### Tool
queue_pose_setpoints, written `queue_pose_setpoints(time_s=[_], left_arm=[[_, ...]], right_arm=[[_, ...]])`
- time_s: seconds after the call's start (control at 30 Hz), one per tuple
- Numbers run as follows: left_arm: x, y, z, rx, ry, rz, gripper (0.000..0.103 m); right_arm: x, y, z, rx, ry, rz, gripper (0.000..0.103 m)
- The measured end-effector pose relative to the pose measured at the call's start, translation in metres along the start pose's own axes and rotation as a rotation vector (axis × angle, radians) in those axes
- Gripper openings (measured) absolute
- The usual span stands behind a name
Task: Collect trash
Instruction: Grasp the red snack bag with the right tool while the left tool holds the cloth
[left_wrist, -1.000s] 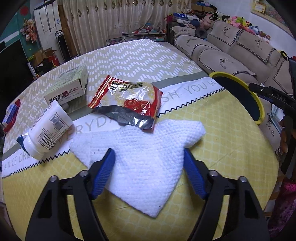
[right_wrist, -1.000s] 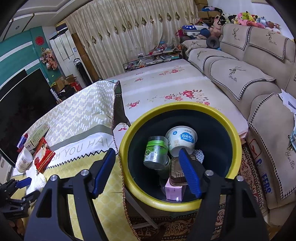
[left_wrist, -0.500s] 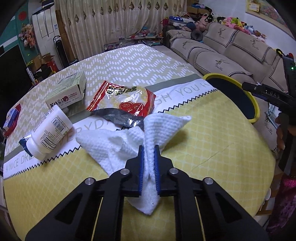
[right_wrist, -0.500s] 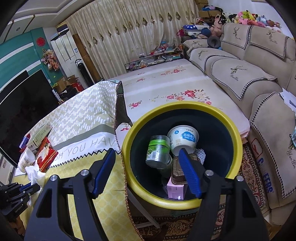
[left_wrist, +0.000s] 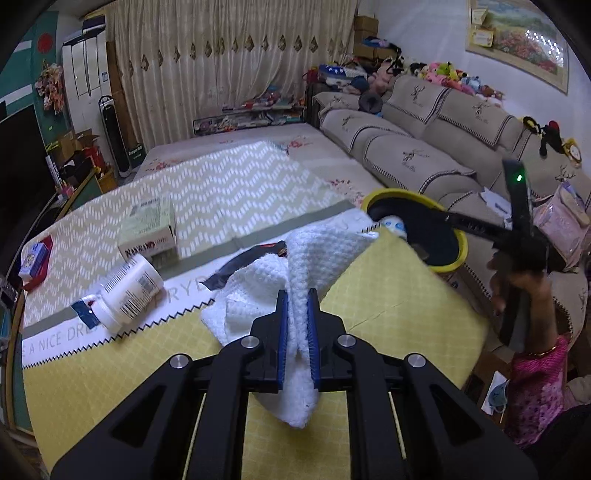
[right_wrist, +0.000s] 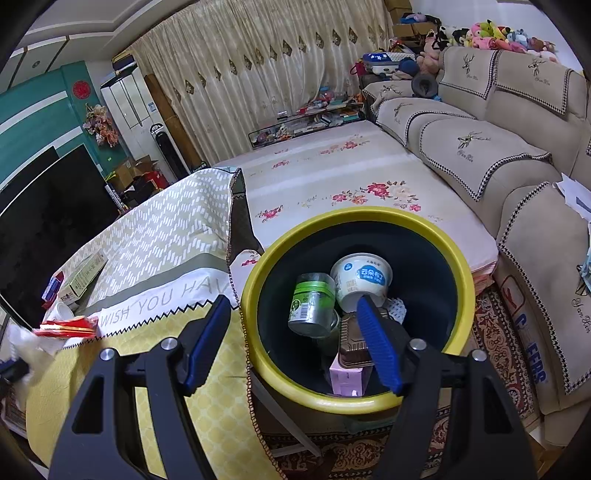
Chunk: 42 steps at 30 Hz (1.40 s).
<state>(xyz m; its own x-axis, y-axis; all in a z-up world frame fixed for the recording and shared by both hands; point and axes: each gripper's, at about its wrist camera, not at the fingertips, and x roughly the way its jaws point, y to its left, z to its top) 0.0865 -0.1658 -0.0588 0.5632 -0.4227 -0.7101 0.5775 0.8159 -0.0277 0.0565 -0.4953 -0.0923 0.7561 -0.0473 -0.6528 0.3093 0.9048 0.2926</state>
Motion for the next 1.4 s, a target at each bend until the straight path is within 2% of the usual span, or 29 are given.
queue_pose_setpoints(time_s=[0.1,0.2,0.3,0.37,0.6,0.7,0.8,0.87,0.93,0.97,1.27,1.4], left_arm=[[-0.013,0.003,0.007,0.003,-0.024,0.013,0.011],[-0.02,0.004,0.012,0.004,-0.032,0.011,0.011],[-0.022,0.005,0.013,0.001,-0.034,0.006,0.011],[-0.025,0.006,0.013,-0.001,-0.039,0.009,0.011],[-0.035,0.003,0.016,-0.004,-0.061,0.005,0.011],[-0.038,0.001,0.016,0.004,-0.065,-0.001,0.011],[-0.04,-0.001,0.016,0.01,-0.063,-0.009,0.011],[-0.04,0.0,0.015,0.01,-0.062,-0.012,0.011],[-0.041,0.001,0.015,0.006,-0.063,-0.012,0.011],[-0.041,0.001,0.015,0.004,-0.066,-0.011,0.011],[-0.025,0.001,0.026,-0.001,-0.063,-0.019,0.011],[-0.004,-0.005,0.037,0.02,-0.046,-0.032,0.011]], right_arm=[[-0.002,0.011,-0.001,-0.036,0.0,0.046,0.067],[-0.008,0.038,-0.005,-0.142,0.011,0.132,0.067],[-0.013,0.08,-0.018,-0.298,0.038,0.258,0.067],[-0.016,0.101,-0.026,-0.353,0.044,0.324,0.067],[-0.02,0.163,-0.049,-0.469,0.041,0.486,0.067],[-0.014,0.183,-0.051,-0.5,0.04,0.505,0.066],[-0.01,0.197,-0.053,-0.518,0.036,0.522,0.06],[-0.009,0.198,-0.052,-0.523,0.034,0.531,0.046],[-0.008,0.2,-0.053,-0.532,0.044,0.521,0.011],[-0.007,0.198,-0.054,-0.534,0.056,0.511,0.008],[-0.022,0.154,-0.058,-0.47,0.082,0.529,0.007],[-0.038,0.125,-0.059,-0.45,0.083,0.477,0.007]])
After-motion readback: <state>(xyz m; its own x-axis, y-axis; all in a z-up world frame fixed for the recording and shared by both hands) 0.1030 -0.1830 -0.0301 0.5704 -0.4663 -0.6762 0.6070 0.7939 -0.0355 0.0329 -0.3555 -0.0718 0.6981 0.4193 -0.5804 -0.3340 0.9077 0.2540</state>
